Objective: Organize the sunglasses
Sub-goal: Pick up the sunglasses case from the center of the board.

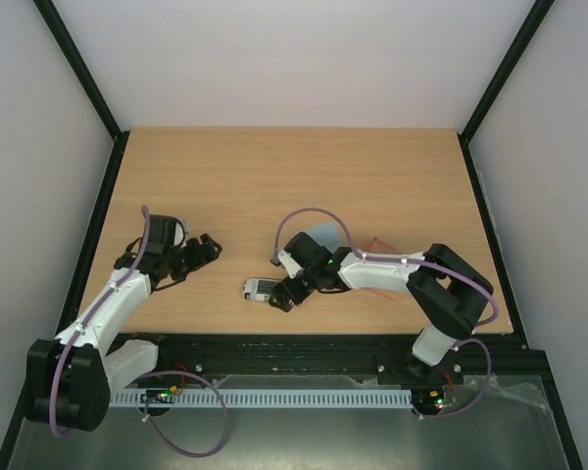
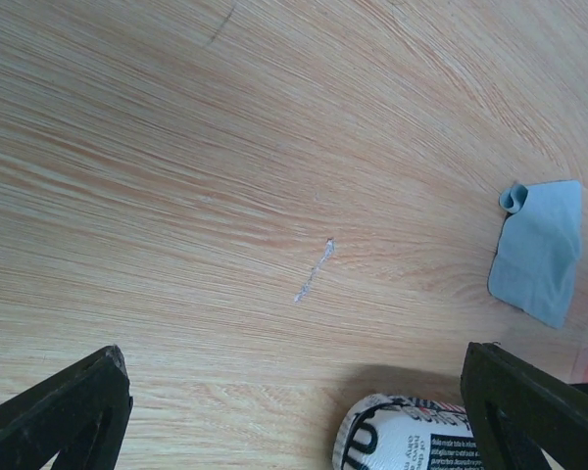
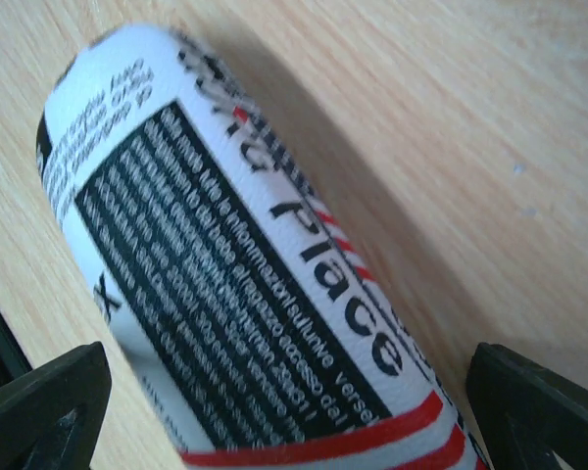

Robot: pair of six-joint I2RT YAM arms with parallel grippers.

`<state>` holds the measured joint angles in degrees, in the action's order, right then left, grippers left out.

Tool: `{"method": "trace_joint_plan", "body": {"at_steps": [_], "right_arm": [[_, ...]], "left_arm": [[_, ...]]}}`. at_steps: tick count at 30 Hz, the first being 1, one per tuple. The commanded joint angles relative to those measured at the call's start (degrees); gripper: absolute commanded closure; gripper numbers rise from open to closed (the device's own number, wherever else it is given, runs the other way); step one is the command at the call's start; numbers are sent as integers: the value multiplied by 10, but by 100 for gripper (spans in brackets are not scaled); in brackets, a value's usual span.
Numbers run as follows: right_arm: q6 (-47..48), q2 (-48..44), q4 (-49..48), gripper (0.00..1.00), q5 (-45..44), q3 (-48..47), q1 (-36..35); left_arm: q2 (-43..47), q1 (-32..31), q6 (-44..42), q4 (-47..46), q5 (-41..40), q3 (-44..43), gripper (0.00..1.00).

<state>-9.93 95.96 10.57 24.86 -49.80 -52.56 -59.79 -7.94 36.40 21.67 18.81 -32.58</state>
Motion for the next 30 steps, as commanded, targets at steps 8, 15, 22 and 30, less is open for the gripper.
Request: {"method": "trace_joint_plan", "body": {"at_steps": [8,15,22,30], "right_arm": [[-42,-53,57,2,-142,31,-43],[-6,-33,91,1,-174,5,-68],[73,1,141,1,-192,-44,-73],[132,57,171,1,-237,-100,-91]], "left_arm": [[-5,3,-6,-8,18,7,7],[-7,3,-8,-10,15,7,7],[-3,3,-7,-11,8,8,6],[-4,3,-8,-13,9,10,6]]}}
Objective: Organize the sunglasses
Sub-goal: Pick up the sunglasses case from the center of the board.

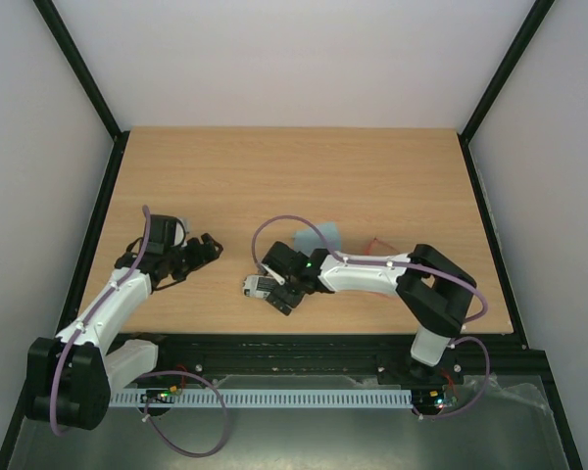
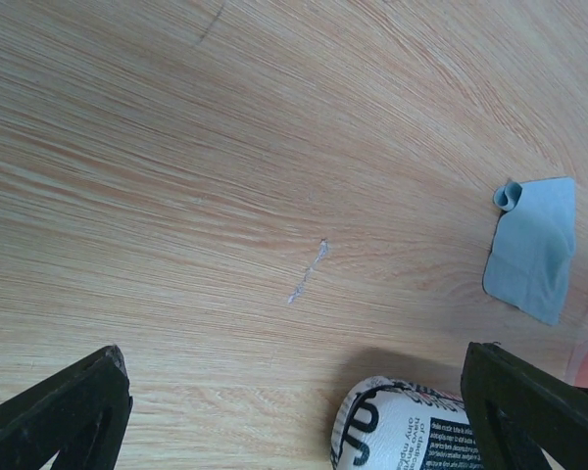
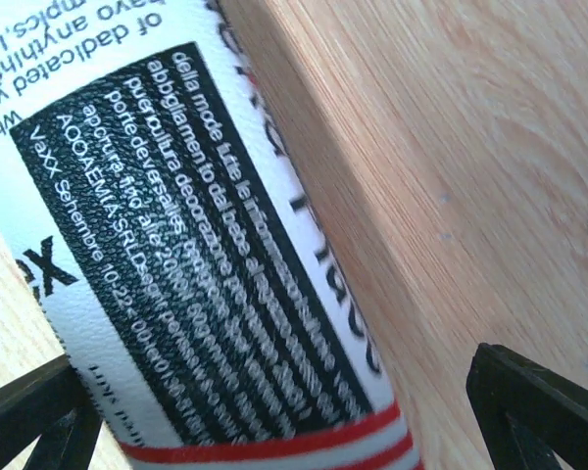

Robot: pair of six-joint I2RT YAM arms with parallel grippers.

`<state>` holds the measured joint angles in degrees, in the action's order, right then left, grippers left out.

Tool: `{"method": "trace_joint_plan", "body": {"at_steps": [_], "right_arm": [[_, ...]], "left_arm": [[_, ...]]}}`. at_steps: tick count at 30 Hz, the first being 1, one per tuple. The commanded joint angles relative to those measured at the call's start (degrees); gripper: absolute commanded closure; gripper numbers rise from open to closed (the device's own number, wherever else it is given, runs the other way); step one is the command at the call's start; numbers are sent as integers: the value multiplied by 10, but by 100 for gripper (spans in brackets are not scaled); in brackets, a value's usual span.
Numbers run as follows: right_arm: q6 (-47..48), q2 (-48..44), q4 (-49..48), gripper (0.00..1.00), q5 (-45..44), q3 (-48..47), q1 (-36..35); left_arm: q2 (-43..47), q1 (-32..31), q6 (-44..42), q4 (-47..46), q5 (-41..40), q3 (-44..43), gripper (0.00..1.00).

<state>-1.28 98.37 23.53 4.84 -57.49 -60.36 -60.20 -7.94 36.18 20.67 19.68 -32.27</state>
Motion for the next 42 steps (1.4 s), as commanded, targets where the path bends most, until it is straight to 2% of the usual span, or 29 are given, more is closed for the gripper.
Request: {"method": "trace_joint_plan", "body": {"at_steps": [1,2,5,14,18,21,25,31,36,40,42], "right_arm": [[49,41,44,1,-34,-26,-16],[51,46,45,0,-26,-26,-16],[54,49,41,6,1,-24,-18],[25,22,24,31,14,-10,-17],[1,-12,-23,40,30,7,-12],[-35,-39,-82,42,67,21,16],[-100,-74,-154,46,151,37,71],[-208,-126,-235,46,245,47,126],[-380,-161,-396,46,369,85,183],[-493,-166,-513,46,433,93,186],[-545,-168,-568,46,455,103,185]], "left_arm": [[1,3,-7,-2,0,6,6],[1,3,-7,-2,-1,6,6],[7,3,-8,1,-6,6,6],[29,3,-2,-7,-13,7,6],[45,3,13,-30,1,7,6],[50,3,23,-50,5,-6,5],[57,3,36,-89,26,-12,5],[80,-3,54,-161,105,-8,4],[130,-27,98,-260,163,9,1],[157,-42,172,-375,207,31,1],[157,-64,199,-407,200,29,1]]}}
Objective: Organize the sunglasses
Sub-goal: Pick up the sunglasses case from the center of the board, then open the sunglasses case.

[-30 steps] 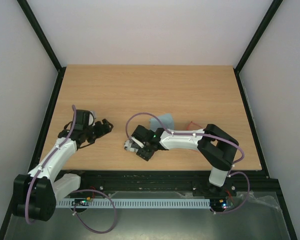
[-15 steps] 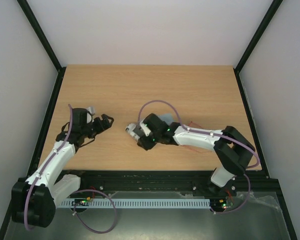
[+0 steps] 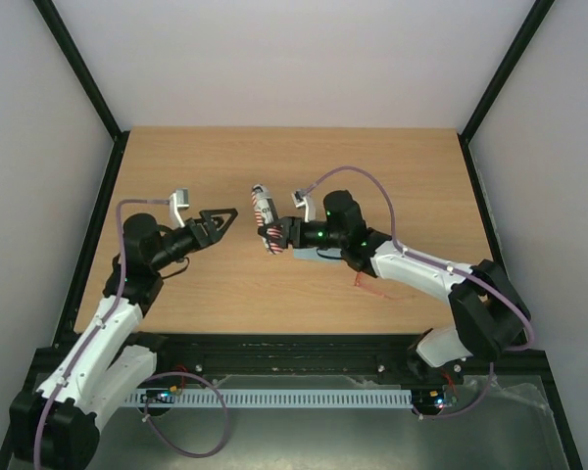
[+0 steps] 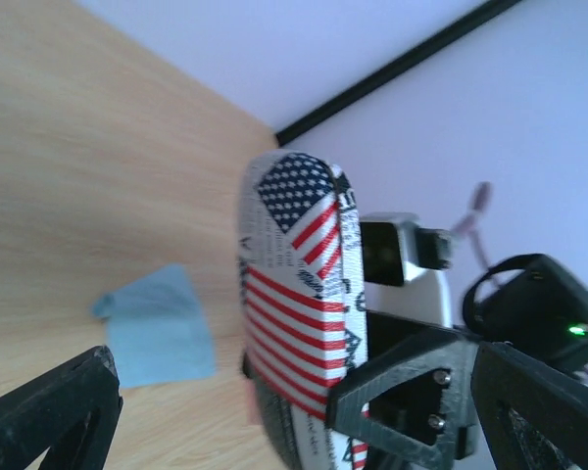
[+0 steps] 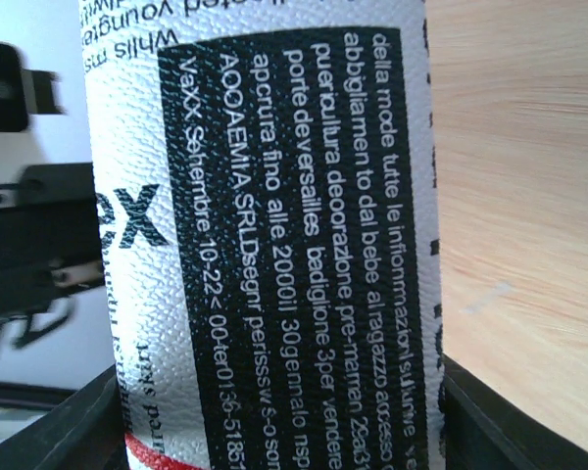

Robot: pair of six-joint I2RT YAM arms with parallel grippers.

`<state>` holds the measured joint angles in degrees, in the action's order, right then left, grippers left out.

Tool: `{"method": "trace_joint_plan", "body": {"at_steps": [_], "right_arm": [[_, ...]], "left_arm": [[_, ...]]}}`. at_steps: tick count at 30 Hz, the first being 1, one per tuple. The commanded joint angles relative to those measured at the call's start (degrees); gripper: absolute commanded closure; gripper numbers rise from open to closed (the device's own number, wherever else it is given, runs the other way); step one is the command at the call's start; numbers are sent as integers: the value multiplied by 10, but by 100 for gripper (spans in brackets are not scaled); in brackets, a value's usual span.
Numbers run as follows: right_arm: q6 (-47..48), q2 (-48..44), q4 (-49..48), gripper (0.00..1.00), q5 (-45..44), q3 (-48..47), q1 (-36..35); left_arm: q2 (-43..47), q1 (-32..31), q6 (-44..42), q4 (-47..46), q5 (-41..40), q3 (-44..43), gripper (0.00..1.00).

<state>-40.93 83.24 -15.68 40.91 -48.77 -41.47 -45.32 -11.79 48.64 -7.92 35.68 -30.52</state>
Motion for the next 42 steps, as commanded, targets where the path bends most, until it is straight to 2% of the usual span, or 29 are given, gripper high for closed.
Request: {"method": "trace_joint_plan", "body": {"at_steps": [1,4,8,12,15,18,20,25,27,31,35,42], "right_arm": [[-170,-16,-199,46,103,19,-3],[-246,-16,-277,46,118,28,-7],[-299,-19,-345,46,132,32,-8],[-278,-27,-318,46,150,27,-10],[-237,-34,-257,45,163,19,-10],[-216,-40,-241,45,174,14,-11],[-212,-41,-238,45,176,12,-12],[-208,-43,-234,45,176,12,-12],[-213,-45,-240,46,173,15,-11],[-248,-53,-283,46,168,22,-10],[-295,-57,-341,46,175,22,-9],[-406,-58,-453,46,176,23,-6]], "left_arm": [[4,-39,80,-123,35,7,1],[-24,-78,79,-107,24,-13,1],[-49,-91,90,-123,23,-17,1],[-67,-96,140,-179,46,-19,1],[-78,-104,176,-227,56,-18,1],[-88,-109,188,-239,46,-22,1],[-101,-110,192,-243,48,-27,7],[-102,-110,211,-274,47,-16,31],[-98,-110,214,-280,46,-9,36],[-82,-110,246,-356,45,25,40],[-78,-110,268,-416,51,38,51],[-72,-110,278,-485,69,40,52]]}}
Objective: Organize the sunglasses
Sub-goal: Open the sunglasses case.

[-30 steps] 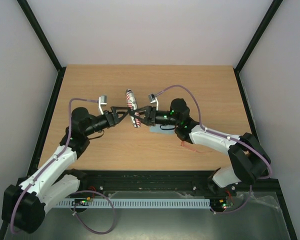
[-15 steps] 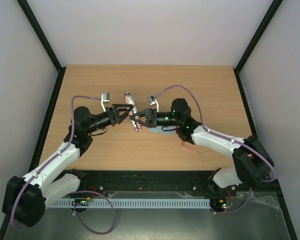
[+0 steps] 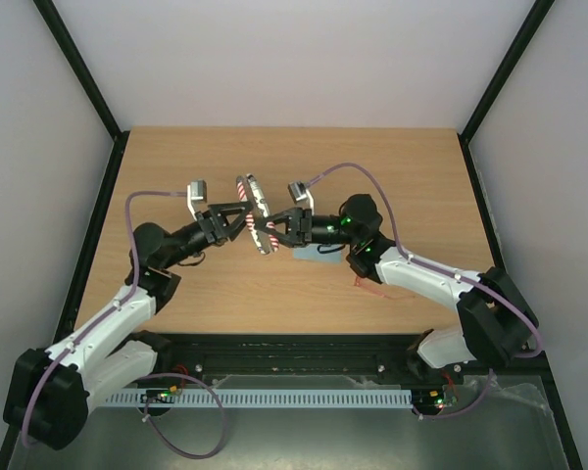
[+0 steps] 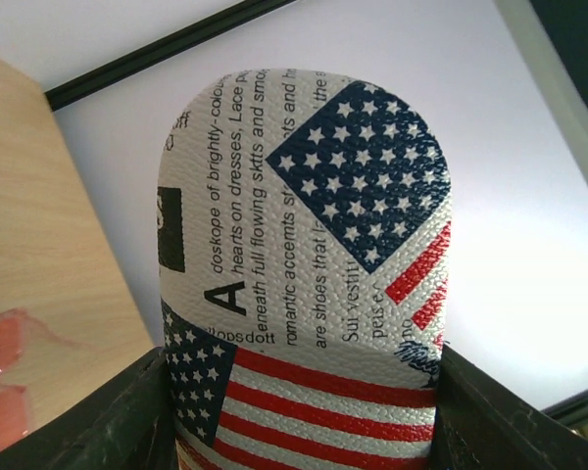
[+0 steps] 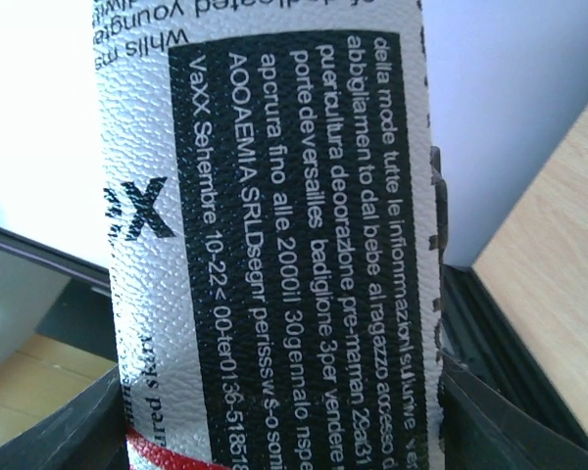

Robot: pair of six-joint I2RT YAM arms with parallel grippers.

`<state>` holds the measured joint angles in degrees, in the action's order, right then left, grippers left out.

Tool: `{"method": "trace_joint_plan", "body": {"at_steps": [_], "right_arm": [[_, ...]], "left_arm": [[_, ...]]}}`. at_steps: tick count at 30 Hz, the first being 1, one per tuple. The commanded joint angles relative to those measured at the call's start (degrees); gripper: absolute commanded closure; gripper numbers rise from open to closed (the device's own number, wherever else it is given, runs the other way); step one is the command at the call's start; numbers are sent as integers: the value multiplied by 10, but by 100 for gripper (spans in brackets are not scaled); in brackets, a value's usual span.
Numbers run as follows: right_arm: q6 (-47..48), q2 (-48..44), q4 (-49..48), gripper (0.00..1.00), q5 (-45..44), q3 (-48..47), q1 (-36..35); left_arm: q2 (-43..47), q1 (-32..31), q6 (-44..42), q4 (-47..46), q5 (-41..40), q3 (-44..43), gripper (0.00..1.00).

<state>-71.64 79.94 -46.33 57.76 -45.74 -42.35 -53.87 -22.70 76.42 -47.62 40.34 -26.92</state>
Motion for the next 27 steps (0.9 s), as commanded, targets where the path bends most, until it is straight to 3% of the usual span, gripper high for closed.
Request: {"method": "trace_joint_plan", "body": {"at_steps": [1,16,27], "right_arm": [[-118,-23,-165,46,6,-8,4],[-309,2,-340,39,-105,44,6],[-245,-19,-254,26,-101,42,6]], "left_arm": [[16,0,-1,-94,23,4,51],[24,-1,30,-219,-5,20,49],[12,0,24,-196,-32,26,46]]}}
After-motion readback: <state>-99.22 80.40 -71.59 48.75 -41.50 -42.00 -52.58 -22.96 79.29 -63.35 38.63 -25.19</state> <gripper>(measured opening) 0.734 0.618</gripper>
